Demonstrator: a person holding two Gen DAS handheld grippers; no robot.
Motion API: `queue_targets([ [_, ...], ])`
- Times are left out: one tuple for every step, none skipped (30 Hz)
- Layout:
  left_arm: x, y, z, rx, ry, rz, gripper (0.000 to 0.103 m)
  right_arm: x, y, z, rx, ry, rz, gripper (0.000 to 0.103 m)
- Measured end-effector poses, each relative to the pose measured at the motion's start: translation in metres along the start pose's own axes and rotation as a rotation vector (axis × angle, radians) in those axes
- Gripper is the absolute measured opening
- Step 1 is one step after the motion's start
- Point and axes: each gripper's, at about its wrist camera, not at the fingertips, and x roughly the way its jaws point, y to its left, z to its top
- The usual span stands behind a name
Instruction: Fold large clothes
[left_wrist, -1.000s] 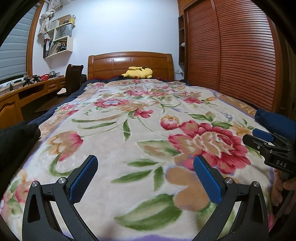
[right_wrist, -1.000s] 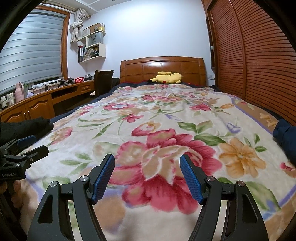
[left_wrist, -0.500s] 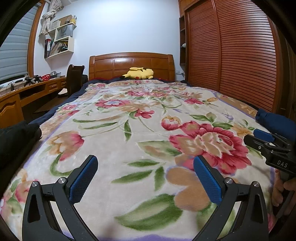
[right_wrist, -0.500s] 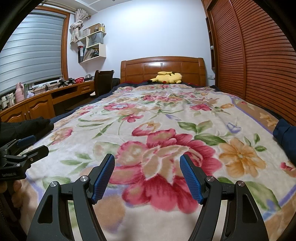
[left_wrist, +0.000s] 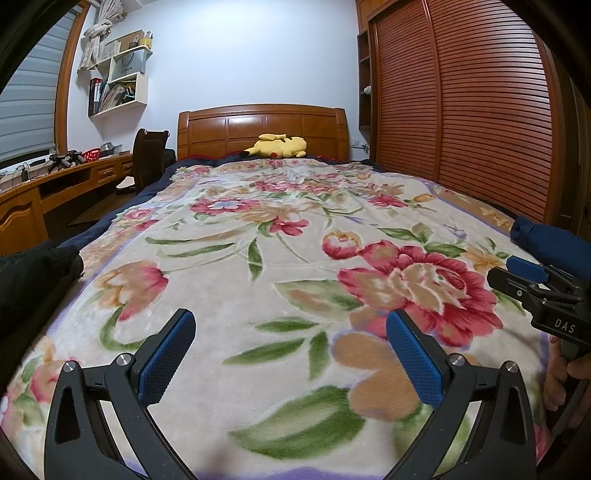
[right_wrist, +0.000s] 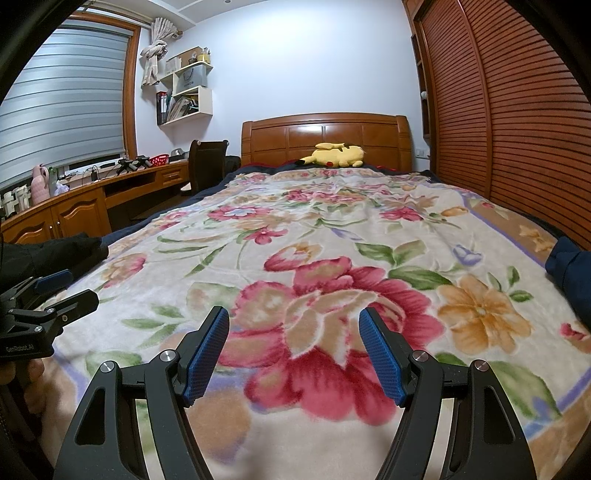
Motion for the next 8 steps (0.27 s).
queue_targets([
  [0.0003,0.0002,0.0004,0.000,-0.001,0.000,0.103,0.0000,0.0000,0.0000,0.000,0.000,0.000,0.075],
  [0.0001,0.0000,0.0000,0.000,0.000,0.000,0.103,0.0001,0.0001,0.0002,0.000,-0.001,0.000,0.075],
  [0.0003,0.0006,0.0000,0.000,0.000,0.000,0.103,0.0000,-0.0002,0.0000,0.000,0.000,0.001,0.075],
  [0.0004,0.0007,0.0000,0.000,0.000,0.001,0.103,0.0001,-0.0003,-0.0001,0.000,0.000,0.000,0.075],
  [0.0003,0.0007,-0.0001,0.000,0.000,0.001,0.103,0.0003,-0.0002,0.0001,0.000,0.000,0.000,0.075],
  [0.0002,0.0007,-0.0001,0.001,-0.001,0.001,0.103,0.0001,-0.0005,-0.0001,0.000,0.000,0.001,0.075],
  [0.0006,0.0012,0.0001,0.002,-0.001,0.002,0.103,0.0001,-0.0005,0.0000,0.000,0.000,0.001,0.075],
  [0.0006,0.0015,0.0000,0.001,-0.001,0.002,0.103,0.0002,-0.0005,0.0001,0.000,0.000,0.001,0.075],
])
